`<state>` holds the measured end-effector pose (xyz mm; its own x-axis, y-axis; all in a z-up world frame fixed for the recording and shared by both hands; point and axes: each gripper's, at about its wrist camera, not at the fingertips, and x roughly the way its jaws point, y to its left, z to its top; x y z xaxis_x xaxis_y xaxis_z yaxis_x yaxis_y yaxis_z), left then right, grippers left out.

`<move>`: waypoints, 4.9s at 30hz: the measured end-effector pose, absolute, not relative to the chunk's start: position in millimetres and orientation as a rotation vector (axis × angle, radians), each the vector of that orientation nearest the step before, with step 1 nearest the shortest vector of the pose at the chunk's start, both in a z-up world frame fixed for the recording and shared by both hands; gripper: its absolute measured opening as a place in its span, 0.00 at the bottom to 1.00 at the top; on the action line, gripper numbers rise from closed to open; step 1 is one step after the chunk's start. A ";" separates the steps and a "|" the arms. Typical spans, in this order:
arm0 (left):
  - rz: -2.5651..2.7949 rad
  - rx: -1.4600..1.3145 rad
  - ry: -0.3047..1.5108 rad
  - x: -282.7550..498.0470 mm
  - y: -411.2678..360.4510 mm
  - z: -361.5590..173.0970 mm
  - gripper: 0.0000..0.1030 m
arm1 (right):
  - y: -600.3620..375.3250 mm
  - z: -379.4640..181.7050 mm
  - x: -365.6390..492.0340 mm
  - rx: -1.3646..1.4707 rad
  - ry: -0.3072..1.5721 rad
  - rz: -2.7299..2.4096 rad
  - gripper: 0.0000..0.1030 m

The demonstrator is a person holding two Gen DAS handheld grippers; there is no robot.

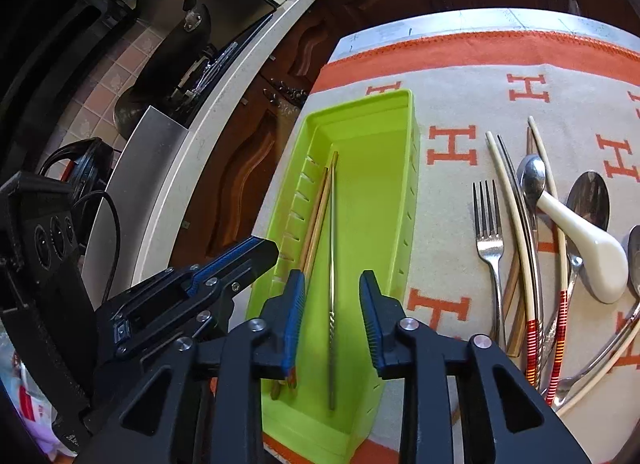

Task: Organize utensils
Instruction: 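Lower both held chopsticks into the green tray and open both grippers, then move both open grippers back over the remaining utensils, then grasp a red-striped chopstick with right gripper while left gripper grasps another striped chopstick, then lower both chopsticks into the green tray and open both grippers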

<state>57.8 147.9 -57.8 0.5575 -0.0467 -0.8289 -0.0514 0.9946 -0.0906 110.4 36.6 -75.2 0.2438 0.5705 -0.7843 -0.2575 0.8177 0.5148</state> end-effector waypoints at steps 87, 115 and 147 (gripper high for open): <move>-0.423 0.139 1.154 67.8 -113.9 -116.4 0.05 | -259.5 -126.3 14.2 0.091 1.006 0.137 0.05; -0.429 0.137 1.090 52.6 -115.9 -93.1 0.03 | -284.8 -108.4 7.5 0.269 0.979 0.134 0.05; 0.088 -0.047 0.972 34.8 115.5 -61.5 0.03 | 14.7 -35.5 85.1 0.310 1.074 0.629 0.05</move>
